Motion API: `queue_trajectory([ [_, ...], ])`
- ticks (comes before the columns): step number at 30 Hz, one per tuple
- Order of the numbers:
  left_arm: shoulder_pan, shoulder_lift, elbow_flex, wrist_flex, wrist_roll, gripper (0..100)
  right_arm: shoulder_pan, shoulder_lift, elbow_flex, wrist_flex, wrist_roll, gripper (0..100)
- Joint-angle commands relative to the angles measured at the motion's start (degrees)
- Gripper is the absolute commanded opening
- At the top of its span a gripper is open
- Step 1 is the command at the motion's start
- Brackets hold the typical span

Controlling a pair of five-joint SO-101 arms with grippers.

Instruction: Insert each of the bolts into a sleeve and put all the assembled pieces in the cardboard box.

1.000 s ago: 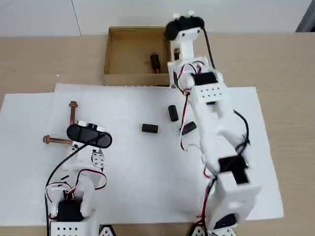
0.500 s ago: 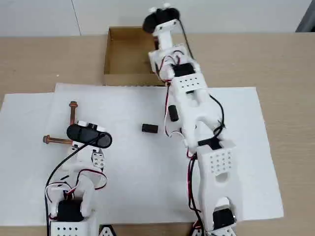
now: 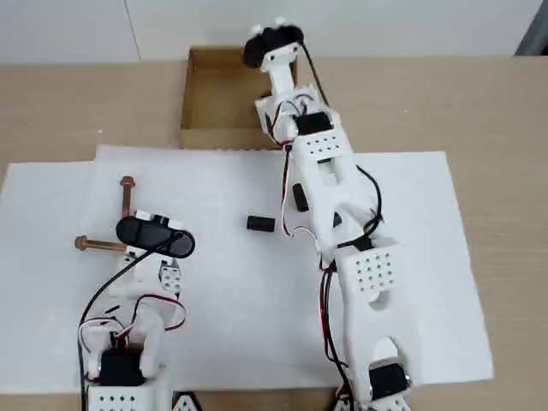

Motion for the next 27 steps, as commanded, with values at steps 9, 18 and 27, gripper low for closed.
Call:
queue_trajectory([
  [9, -0.3, -0.5, -0.1, -1.1, -0.3, 1, -0.3, -1.4, -22.9, 19.9, 0.4, 0.7],
  [18, -0.5, -0.5, -0.1, -1.1, -0.3, 1, -1.1, -1.4, -37.5, 41.6, 0.4, 0.3],
  [27, -0.5, -0.5, -0.1, -1.1, -0.2, 1, -3.4, -1.5, -45.4, 56.0, 0.4, 0.3],
])
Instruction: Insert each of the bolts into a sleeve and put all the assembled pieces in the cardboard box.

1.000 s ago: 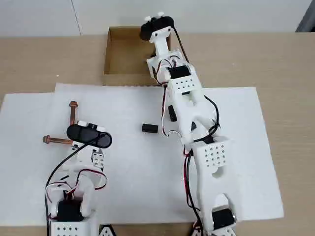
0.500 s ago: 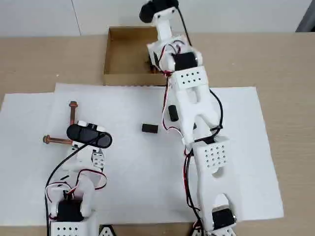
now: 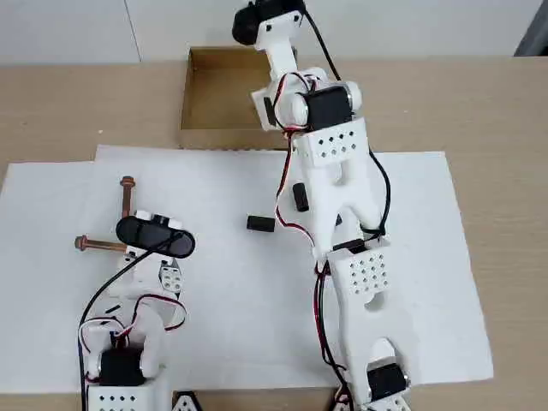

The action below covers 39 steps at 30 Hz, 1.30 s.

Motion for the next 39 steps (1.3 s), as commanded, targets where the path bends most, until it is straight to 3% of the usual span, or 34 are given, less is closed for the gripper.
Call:
queue_trajectory([
  [1, -0.5, -0.5, -0.1, -1.1, -0.2, 1, -0.5, -1.5, -3.6, 2.9, 0.4, 0.3],
  [11, -0.8, -0.5, -0.1, -0.8, -0.2, 1, -1.3, -1.6, -3.3, 4.3, 0.4, 0.3],
  [16, -4.7, -0.6, -0.2, -0.3, 0.0, 1, -3.0, -5.9, -1.2, 4.4, 0.4, 0.3],
  [30, -5.0, -0.7, -0.2, -0.9, 1.4, 1, -3.6, -27.0, 40.5, 4.0, 1.1, 0.4],
  [39, -5.0, -0.7, -0.2, -0.9, 1.4, 1, -3.6, -27.2, 49.1, 3.6, 21.5, 0.4],
])
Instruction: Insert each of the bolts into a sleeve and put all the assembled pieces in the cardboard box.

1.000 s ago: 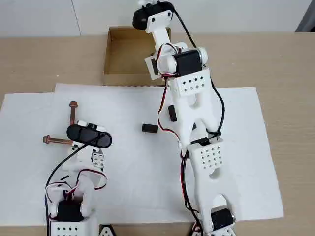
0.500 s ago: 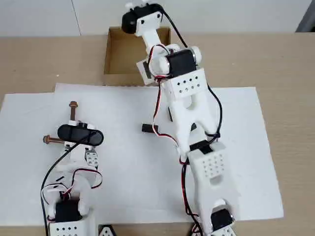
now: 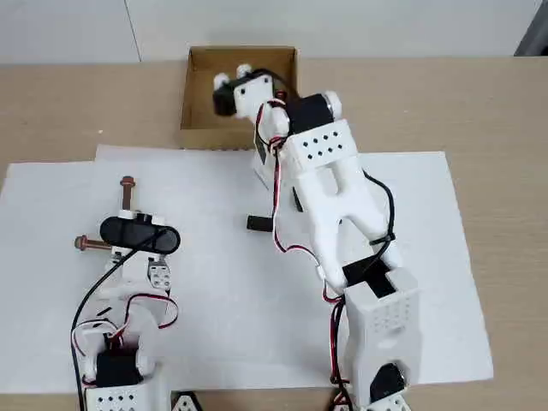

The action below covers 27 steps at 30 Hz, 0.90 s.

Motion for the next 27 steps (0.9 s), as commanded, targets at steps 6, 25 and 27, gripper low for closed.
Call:
queue_trajectory([
  [6, -0.3, -0.7, -0.2, -0.9, 0.3, 1, -0.3, -3.6, 3.1, 0.0, 17.4, 0.4],
  [25, -7.6, -0.5, -0.2, -3.4, 4.9, 1, -5.1, 2.4, 3.2, 0.1, 22.0, 18.2],
  [27, -7.7, -0.5, -0.2, -3.4, 4.9, 1, -5.8, 2.9, 3.2, 0.2, 23.4, 18.2],
])
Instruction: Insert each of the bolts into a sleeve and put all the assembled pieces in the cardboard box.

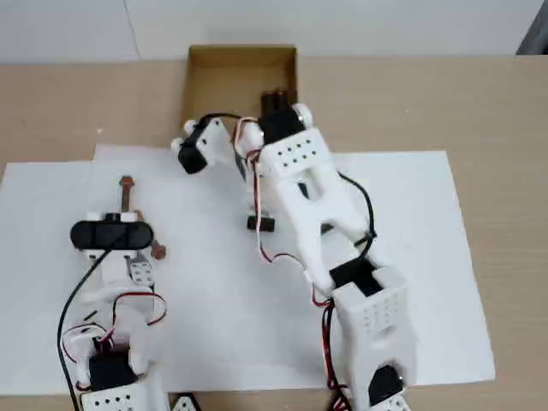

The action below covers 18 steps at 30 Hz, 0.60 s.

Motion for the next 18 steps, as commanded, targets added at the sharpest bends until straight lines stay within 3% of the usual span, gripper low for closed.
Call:
queue_trajectory([
  [1, -0.5, -0.5, -0.2, -1.6, 0.7, 1, -1.5, -0.1, 0.0, 0.2, 2.0, 18.2],
  [18, -0.2, -0.5, -0.1, -1.6, 0.7, 1, -4.8, 6.5, 0.0, 0.0, 1.8, 18.2],
])
